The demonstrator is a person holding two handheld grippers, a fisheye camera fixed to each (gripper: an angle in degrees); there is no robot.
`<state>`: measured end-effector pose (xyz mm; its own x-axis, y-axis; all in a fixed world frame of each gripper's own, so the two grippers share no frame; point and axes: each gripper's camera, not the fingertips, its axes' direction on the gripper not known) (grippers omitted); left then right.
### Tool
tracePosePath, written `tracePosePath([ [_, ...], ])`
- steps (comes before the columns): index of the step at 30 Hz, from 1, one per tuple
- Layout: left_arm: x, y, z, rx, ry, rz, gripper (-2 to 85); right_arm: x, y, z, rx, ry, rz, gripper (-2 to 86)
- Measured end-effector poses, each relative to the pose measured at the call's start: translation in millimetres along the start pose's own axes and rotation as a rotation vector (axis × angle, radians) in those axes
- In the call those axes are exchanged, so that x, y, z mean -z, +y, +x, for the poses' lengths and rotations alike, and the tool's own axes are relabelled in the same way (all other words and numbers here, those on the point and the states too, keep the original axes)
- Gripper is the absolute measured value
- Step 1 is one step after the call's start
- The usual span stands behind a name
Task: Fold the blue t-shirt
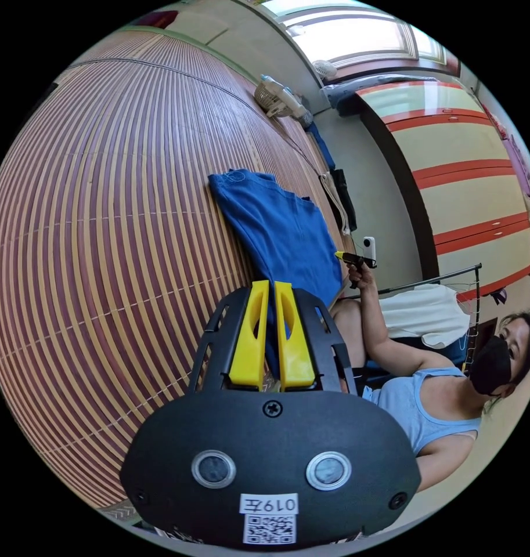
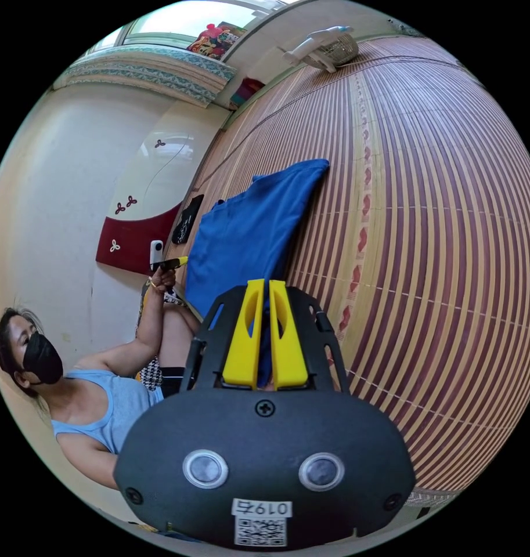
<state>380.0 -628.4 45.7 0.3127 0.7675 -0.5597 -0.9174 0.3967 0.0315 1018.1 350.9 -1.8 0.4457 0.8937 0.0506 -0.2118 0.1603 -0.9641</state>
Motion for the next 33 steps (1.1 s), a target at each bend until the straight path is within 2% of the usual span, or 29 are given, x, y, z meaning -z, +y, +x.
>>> tracePosePath([
  [10, -11, 5, 8, -0.006, -0.004, -0.067, 1.5, 3, 4, 3, -0.011, -0.013, -0.005, -0.5],
  [19, 6, 17, 8, 0.010, -0.032, -0.023, 1.3, 21, 12, 6, -0.023, -0.003, 0.040, -0.8],
  [25, -8, 18, 3, 0.032, -0.054, -0.066, 1.3, 9, 7, 7, -0.043, 0.062, -0.027, -0.5],
  [33, 8, 31, 6, 0.019, 0.038, -0.009, 1.3, 34, 20, 12, -0.035, -0.018, 0.042, 2.0],
])
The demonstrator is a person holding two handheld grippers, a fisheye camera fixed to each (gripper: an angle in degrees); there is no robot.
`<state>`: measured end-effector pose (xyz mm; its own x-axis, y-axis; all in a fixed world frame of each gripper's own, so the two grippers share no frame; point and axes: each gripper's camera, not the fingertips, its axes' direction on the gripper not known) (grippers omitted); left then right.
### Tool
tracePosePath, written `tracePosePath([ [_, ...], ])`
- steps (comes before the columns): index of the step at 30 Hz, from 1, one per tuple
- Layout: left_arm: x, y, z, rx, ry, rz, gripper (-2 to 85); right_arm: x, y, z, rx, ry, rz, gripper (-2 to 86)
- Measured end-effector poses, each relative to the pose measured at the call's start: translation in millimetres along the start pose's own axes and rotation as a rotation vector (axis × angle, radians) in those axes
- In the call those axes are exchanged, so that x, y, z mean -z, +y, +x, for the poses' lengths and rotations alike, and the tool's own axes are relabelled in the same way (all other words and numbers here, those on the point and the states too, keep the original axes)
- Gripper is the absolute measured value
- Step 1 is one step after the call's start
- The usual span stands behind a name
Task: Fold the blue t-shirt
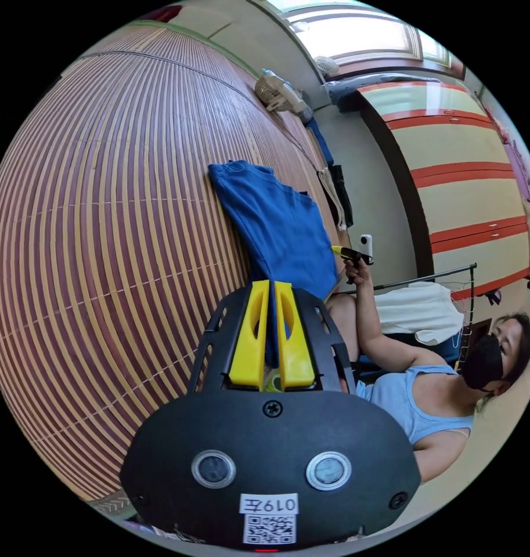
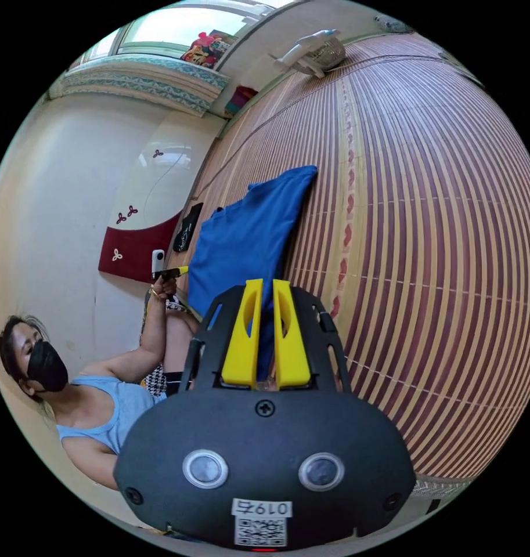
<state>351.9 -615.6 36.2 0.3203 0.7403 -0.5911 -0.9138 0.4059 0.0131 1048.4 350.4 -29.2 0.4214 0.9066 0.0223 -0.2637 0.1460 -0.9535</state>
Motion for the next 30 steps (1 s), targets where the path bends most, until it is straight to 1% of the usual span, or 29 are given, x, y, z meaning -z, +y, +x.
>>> tracePosePath([
  [4, 11, 18, 9, -0.014, 0.014, 0.029, 1.0, 10, 14, 2, 0.007, -0.022, -0.009, 2.7],
  [7, 8, 31, 15, -0.024, 0.011, 0.007, 0.9, 8, 19, 2, 0.015, -0.020, -0.046, 2.7],
  [19, 3, 49, 8, 0.018, 0.001, -0.019, 0.9, 11, 18, 14, -0.022, -0.066, -0.042, 5.1],
  [30, 5, 54, -4, 0.053, 0.025, -0.007, 0.8, 12, 12, 18, -0.028, -0.062, -0.049, -0.4],
])
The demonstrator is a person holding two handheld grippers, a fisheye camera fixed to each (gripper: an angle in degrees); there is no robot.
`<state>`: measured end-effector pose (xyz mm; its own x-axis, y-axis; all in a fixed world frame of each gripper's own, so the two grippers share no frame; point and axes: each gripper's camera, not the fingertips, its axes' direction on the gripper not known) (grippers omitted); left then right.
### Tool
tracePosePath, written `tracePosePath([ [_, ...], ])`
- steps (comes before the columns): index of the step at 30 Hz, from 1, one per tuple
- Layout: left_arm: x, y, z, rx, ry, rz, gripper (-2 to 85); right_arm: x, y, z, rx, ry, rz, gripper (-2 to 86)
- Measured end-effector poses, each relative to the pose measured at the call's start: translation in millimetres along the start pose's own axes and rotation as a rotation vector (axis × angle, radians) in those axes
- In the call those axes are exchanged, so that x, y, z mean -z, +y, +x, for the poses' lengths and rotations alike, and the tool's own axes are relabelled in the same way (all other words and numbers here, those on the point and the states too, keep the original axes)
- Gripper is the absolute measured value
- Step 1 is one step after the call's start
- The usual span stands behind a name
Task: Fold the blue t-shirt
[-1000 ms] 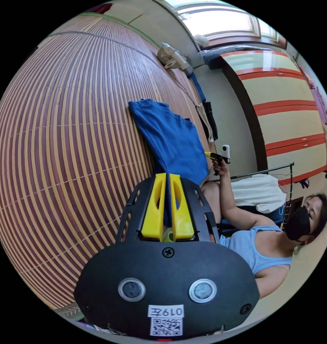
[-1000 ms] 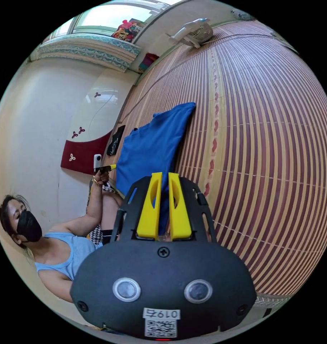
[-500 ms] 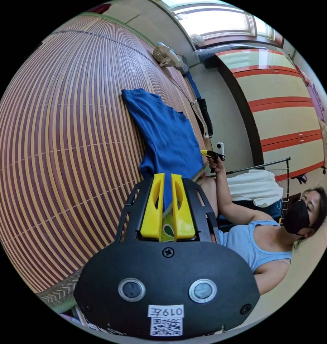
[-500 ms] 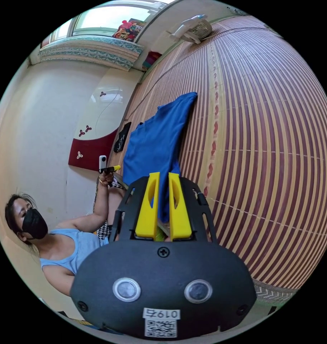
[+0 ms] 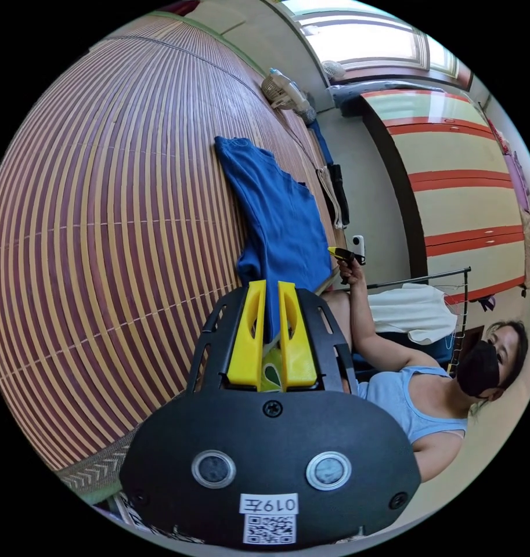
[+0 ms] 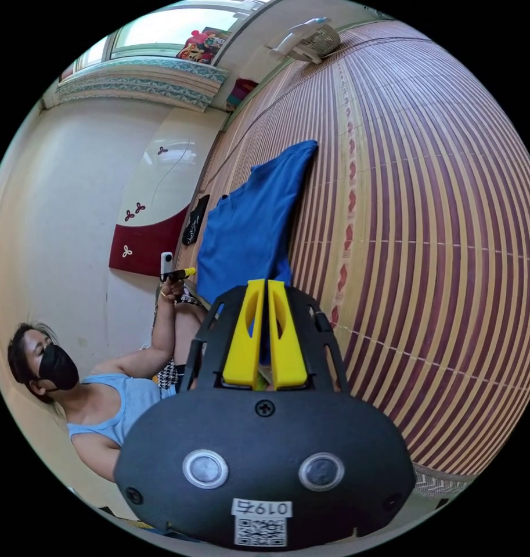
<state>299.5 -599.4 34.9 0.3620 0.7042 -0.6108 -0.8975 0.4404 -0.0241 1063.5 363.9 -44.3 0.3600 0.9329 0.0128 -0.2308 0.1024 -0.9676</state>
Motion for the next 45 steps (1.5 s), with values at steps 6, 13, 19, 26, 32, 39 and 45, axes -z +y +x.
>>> tracePosePath([
  [6, 0, -2, -6, 0.014, 0.038, 0.031, 0.7, 2, -3, 3, -0.013, -0.001, 0.000, -0.8],
  [13, 2, -6, -17, 0.060, 0.059, 0.062, 0.7, 4, -7, 5, -0.016, -0.007, -0.005, -0.8],
  [19, -2, -7, -21, 0.072, 0.065, 0.039, 0.9, 6, -9, 6, -0.014, -0.005, -0.007, -0.8],
  [26, -18, -12, -13, 0.039, 0.021, -0.036, 1.3, 8, -12, 6, -0.014, -0.005, -0.007, -0.8],
  [32, -9, -5, -4, 0.007, 0.039, -0.005, 1.4, 12, -12, 7, -0.016, 0.002, 0.000, -0.9],
  [39, -15, -2, -14, 0.065, -0.017, -0.038, 1.2, 13, -14, 10, -0.038, 0.005, 0.001, -0.9],
  [45, -1, 3, -7, 0.054, -0.059, -0.010, 1.2, 20, -13, 9, -0.039, 0.018, 0.022, -0.9],
])
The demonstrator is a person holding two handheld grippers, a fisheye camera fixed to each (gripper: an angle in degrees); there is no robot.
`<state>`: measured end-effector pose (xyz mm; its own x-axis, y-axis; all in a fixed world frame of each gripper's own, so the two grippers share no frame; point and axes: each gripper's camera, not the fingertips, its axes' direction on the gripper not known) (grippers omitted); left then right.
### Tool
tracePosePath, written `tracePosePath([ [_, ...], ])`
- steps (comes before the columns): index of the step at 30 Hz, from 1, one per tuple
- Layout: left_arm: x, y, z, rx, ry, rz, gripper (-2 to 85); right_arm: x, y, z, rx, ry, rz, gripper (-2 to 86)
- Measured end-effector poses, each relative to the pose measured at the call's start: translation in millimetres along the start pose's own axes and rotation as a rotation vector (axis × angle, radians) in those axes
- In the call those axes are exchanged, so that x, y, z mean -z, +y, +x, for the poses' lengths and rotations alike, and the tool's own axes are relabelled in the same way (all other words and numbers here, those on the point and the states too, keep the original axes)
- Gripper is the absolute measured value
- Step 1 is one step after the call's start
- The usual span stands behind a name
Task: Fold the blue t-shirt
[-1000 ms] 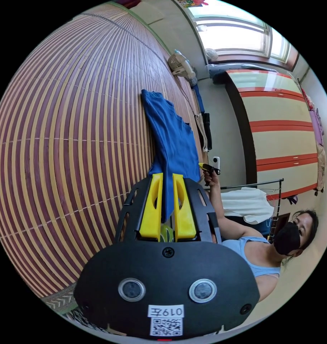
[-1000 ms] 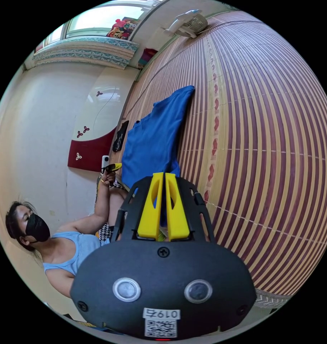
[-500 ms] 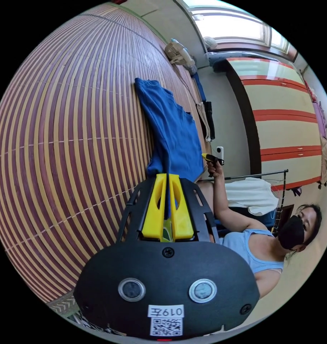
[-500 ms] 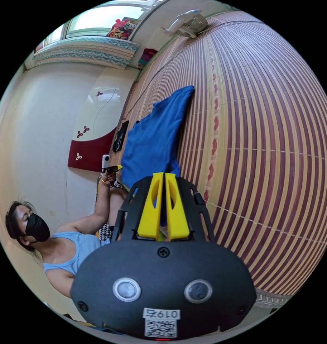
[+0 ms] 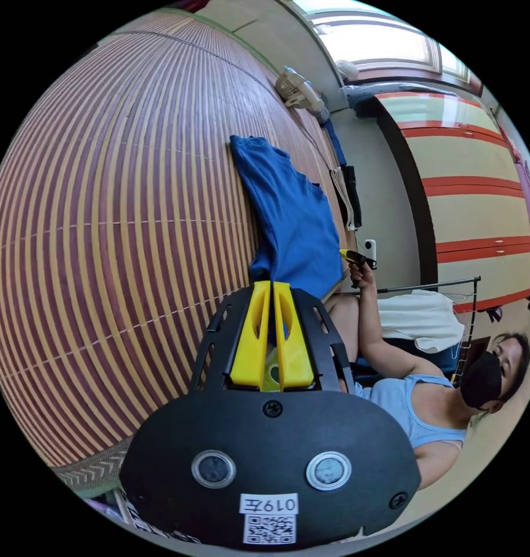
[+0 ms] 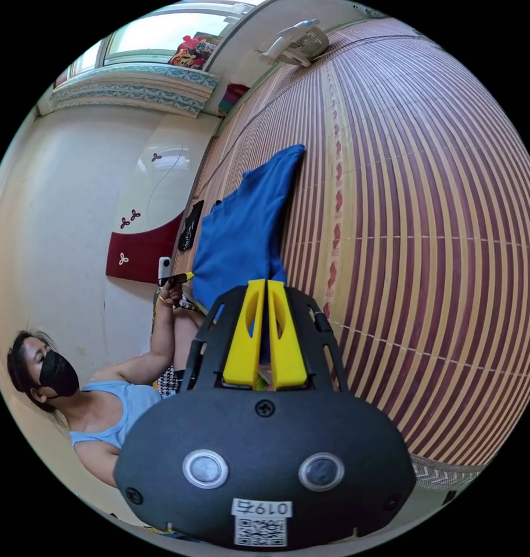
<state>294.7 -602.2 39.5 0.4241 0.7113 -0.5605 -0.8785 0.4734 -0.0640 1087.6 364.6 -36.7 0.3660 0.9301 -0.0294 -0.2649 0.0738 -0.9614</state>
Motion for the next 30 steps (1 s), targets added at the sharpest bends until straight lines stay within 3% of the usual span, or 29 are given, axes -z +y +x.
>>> tracePosePath([
  [14, -2, 12, 13, -0.050, 0.082, -0.015, 1.5, 4, 5, 2, 0.020, -0.072, 0.001, 6.4],
  [27, -18, 23, 22, -0.063, 0.068, -0.090, 1.3, 2, 25, 3, 0.015, -0.096, -0.034, 6.1],
  [30, -24, 21, 22, -0.060, 0.041, -0.110, 1.3, -3, 26, 0, 0.024, -0.082, -0.057, 1.9],
])
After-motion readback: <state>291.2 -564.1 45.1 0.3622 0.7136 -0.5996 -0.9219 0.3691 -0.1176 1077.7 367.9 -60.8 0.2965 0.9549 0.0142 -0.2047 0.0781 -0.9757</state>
